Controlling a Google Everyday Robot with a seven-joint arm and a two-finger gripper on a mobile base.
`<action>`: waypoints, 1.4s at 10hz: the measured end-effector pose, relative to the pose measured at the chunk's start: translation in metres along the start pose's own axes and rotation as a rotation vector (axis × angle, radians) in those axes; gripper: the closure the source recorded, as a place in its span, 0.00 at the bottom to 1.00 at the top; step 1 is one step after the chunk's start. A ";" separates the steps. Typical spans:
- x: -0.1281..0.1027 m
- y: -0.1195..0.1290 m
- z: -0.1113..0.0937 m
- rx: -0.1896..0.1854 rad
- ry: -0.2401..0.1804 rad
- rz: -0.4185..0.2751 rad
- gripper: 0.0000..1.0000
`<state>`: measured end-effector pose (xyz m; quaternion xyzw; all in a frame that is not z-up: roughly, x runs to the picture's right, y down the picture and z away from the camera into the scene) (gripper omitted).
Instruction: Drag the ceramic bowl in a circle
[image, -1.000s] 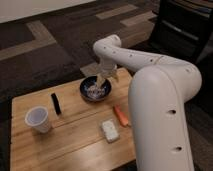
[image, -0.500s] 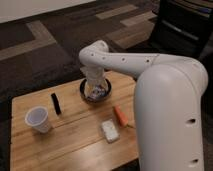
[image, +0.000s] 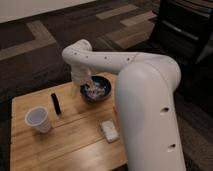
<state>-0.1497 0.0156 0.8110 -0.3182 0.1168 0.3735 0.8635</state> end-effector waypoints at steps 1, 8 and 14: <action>-0.012 0.001 0.001 0.006 0.000 -0.053 0.35; -0.059 -0.069 0.016 0.038 -0.013 -0.253 0.35; -0.022 -0.167 -0.001 0.099 -0.006 -0.128 0.35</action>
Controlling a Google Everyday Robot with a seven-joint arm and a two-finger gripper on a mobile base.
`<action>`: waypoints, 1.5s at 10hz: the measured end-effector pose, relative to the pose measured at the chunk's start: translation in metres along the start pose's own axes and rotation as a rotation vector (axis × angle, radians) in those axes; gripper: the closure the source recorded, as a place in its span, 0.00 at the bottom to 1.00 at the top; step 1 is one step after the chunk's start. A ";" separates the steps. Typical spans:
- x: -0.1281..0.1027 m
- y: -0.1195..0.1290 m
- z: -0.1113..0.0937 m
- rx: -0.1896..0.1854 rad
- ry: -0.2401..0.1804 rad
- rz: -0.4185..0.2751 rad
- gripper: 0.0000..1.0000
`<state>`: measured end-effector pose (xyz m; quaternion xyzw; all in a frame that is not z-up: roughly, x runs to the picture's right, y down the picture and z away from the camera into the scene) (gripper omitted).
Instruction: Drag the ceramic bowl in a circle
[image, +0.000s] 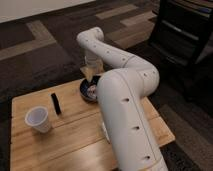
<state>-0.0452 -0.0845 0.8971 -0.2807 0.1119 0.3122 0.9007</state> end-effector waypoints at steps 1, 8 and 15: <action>0.018 -0.003 -0.001 -0.006 0.014 0.056 0.35; 0.097 0.042 -0.015 -0.060 0.094 0.291 0.35; 0.064 0.120 -0.051 -0.035 0.104 0.300 0.35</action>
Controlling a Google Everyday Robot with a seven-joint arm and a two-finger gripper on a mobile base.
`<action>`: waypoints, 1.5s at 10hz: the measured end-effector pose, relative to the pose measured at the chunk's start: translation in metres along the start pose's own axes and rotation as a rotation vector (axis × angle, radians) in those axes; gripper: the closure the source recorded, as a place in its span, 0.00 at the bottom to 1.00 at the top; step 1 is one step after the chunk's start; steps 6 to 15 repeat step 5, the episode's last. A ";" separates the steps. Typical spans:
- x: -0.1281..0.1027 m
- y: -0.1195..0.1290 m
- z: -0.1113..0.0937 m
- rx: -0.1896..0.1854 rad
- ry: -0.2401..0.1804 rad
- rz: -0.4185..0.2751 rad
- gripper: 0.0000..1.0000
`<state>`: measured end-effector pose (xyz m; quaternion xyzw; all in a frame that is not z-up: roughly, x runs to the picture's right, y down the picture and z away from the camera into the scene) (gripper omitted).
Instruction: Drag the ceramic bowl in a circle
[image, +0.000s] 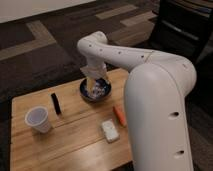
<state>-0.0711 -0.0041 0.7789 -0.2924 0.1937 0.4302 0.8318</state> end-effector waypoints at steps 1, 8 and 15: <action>-0.003 0.009 -0.004 0.007 -0.004 -0.012 0.35; -0.012 0.023 -0.010 0.011 -0.024 -0.029 0.35; -0.012 0.023 -0.010 0.011 -0.024 -0.029 0.35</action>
